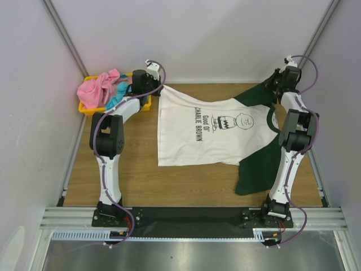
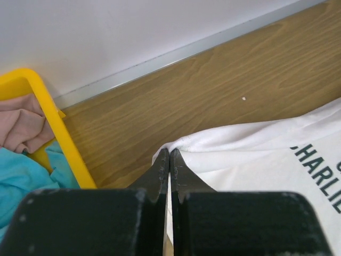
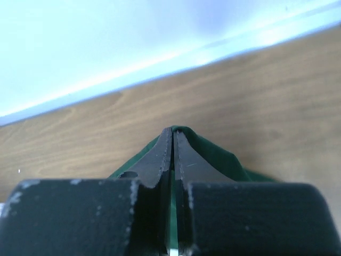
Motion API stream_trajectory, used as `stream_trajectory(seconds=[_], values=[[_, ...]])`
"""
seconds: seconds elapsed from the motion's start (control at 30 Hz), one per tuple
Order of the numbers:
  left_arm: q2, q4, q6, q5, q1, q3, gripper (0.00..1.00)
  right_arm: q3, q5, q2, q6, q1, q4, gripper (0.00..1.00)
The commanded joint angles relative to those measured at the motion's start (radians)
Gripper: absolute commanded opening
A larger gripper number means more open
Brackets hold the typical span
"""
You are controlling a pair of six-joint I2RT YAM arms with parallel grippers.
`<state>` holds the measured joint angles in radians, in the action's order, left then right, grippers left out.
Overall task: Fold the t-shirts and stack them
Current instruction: Fold the tshirt
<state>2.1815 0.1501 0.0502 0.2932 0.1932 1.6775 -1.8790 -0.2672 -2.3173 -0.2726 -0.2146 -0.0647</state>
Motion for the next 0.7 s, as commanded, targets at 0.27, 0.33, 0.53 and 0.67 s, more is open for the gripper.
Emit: stream_trajectory(seconds=[0.27,0.33,0.53,0.67], values=[[0.077,-0.029,0.108,0.044,-0.021,0.146,0.00,-0.166,-0.106,-0.076,-0.002,0.001,-0.113,0.00],[0.080,-0.032,0.117,0.049,-0.021,0.145,0.00,-0.152,-0.109,-0.065,0.010,0.004,-0.132,0.00],[0.101,-0.049,0.114,0.040,-0.021,0.169,0.00,-0.143,-0.144,-0.040,0.029,0.006,-0.197,0.00],[0.106,-0.041,0.102,0.052,-0.021,0.171,0.00,-0.101,-0.133,-0.011,0.079,0.020,-0.231,0.00]])
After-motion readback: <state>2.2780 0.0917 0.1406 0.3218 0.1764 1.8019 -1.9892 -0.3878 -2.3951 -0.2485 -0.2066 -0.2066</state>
